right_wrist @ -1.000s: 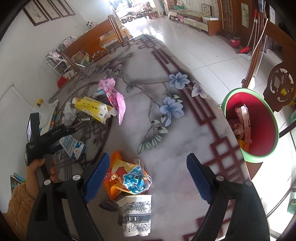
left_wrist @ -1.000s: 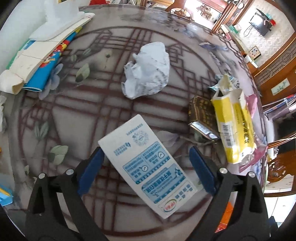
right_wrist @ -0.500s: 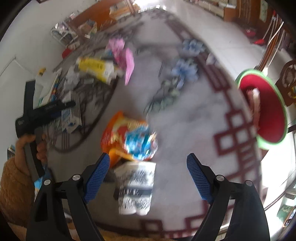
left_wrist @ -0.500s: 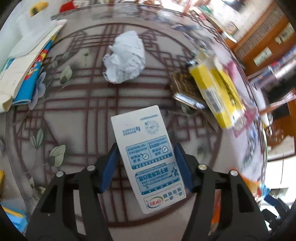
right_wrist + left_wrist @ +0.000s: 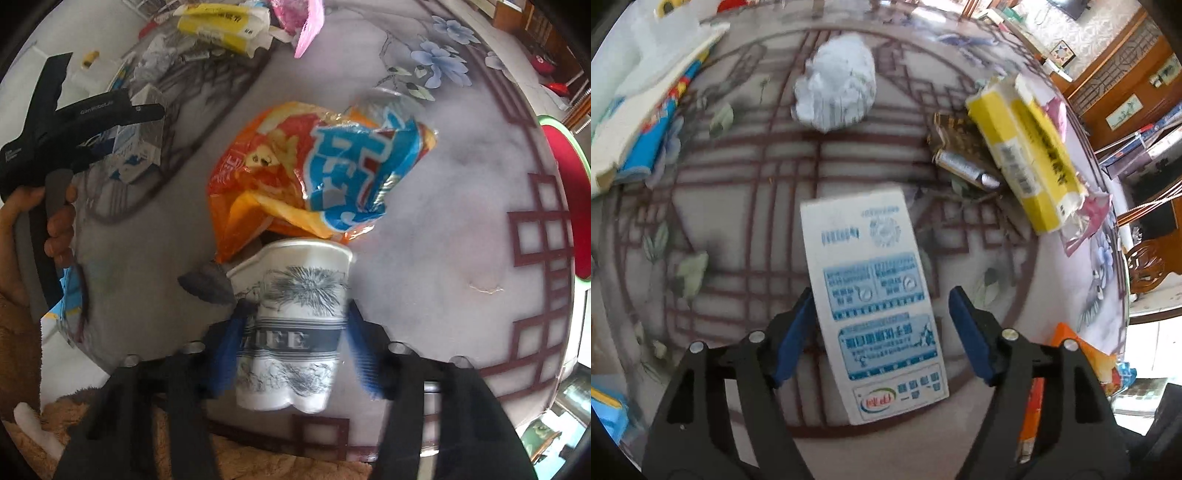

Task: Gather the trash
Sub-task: 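Grasp the white printed paper cup with the right tool, then lift the milk carton and paper cup off the table with both tools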

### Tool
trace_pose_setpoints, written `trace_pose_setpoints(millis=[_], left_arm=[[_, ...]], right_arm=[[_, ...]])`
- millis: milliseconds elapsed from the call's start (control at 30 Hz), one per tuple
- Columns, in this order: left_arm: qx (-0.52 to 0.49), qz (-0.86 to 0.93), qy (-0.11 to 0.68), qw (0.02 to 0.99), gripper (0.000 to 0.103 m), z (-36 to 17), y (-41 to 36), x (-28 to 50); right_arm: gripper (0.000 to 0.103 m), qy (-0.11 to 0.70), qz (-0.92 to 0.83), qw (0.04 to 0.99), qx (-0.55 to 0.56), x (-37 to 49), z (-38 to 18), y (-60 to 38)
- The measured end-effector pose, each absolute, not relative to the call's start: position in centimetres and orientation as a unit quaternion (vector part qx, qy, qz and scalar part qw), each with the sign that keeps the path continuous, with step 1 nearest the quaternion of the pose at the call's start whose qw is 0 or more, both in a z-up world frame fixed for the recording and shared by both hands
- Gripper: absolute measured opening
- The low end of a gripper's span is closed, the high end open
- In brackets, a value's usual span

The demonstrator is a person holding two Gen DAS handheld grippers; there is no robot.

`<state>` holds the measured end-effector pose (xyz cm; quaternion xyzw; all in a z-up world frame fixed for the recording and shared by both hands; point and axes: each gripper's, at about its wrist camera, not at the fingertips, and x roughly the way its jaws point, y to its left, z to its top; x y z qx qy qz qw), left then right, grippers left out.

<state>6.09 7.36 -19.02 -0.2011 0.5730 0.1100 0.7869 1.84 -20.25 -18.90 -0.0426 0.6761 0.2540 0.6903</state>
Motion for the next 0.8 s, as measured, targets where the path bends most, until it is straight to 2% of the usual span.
trace_pose_setpoints(millis=[33,67,133,333,800], left_arm=[[-0.203,0.110,0.573,0.786,0.068,-19.1,7.4,6.1],[-0.201,0.112,0.569,0.790,0.060,-19.1,7.3,5.8],[-0.200,0.110,0.565,0.792,0.059,-18.9,7.3,5.4],[-0.207,0.106,0.545,0.806,0.057,-17.5,7.1,4.4],[-0.197,0.074,0.482,0.850,0.057,-11.6,4.9,4.9]], right_arm=[[0.047,0.673,0.256,0.692,-0.046,1.8,-18.8,-20.1],[0.046,0.666,0.261,0.697,-0.054,1.8,-18.4,-19.9],[0.046,0.655,0.267,0.705,-0.060,1.8,-17.9,-19.4],[0.046,0.617,0.271,0.737,-0.057,3.7,-16.0,-18.1],[0.046,0.523,0.281,0.804,0.029,6.8,-9.1,-18.4]])
